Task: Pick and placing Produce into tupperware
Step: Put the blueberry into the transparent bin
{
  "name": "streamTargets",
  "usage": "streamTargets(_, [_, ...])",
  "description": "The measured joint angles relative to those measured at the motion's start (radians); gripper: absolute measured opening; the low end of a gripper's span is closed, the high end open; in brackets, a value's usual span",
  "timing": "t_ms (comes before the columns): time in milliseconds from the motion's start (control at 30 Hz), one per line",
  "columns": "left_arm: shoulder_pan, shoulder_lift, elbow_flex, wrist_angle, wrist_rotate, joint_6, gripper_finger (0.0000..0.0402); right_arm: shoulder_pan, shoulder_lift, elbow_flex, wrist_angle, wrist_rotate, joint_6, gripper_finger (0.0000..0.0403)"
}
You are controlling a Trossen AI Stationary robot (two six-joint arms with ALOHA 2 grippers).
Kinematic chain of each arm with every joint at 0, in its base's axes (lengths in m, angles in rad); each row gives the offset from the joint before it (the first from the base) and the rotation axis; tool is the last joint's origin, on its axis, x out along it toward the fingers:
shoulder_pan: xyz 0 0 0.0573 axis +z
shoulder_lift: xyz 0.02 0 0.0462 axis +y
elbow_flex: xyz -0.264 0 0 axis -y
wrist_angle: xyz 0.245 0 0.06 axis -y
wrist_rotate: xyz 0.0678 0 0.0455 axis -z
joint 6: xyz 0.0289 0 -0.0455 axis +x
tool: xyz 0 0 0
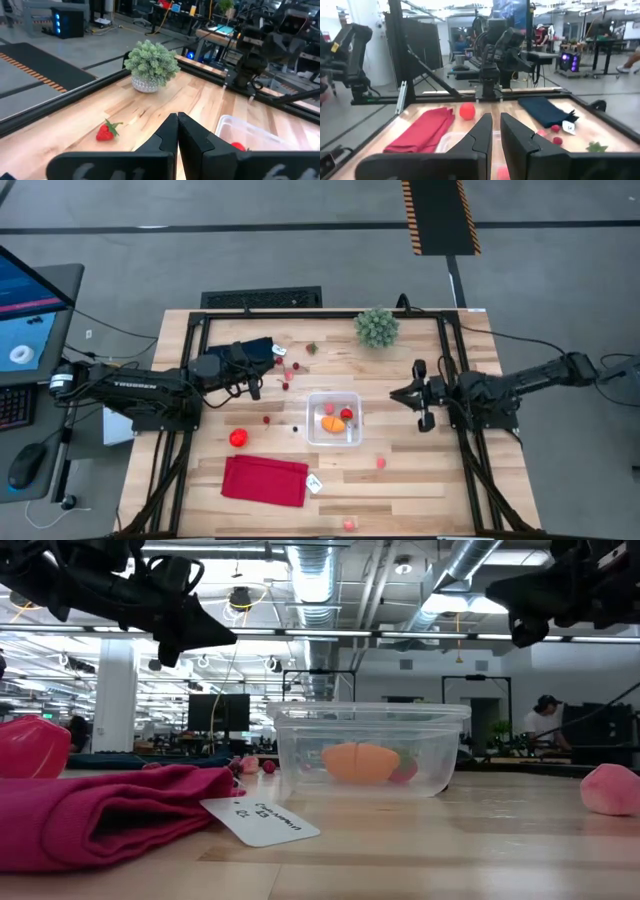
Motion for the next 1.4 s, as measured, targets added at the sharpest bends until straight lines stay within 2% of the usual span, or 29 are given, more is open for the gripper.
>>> streamTargets(267, [0.0, 0.0, 0.0, -0.041, 0.0, 0.0, 0.0, -0.149, -0.14, 0.0, -0.124, -0.008, -0.042, 0.006])
streamTargets(367, [0.0, 0.0, 0.0, -0.042, 0.0, -0.001, 0.0, -0.173, -0.144, 0.0, -0.131, -0.009, 0.018, 0.006])
streamTargets(500, [0.0, 0.0, 0.0, -0.071, 0.065, -0.001, 0.0, -0.184, -0.139, 0.0, -0.153, -0.009, 0.242, 0.006])
streamTargets(567, [0.0, 0.0, 0.0, -0.072, 0.096, -0.001, 0.0, -0.184, -0.129, 0.001, -0.181, -0.009, 0.29, 0.006])
streamTargets(933, [0.001, -0.001, 0.0, -0.04, 0.172, -0.129, 0.0, -0.184, -0.128, 0.001, -0.364, -0.009, 0.297, 0.006])
streamTargets(1100, [-0.012, -0.001, 0.001, -0.039, 0.116, -0.144, 0.0, -0.184, -0.128, 0.001, -0.404, -0.009, 0.297, 0.006])
streamTargets(1233, [-0.025, 0.0, 0.068, -0.102, 0.124, -0.123, 0.0, -0.184, -0.128, 0.001, -0.404, -0.008, 0.298, 0.006])
streamTargets(1400, [-0.078, 0.055, 0.275, -0.401, 0.145, -0.122, 0.0, -0.184, -0.128, 0.001, -0.406, -0.008, 0.298, 0.0059])
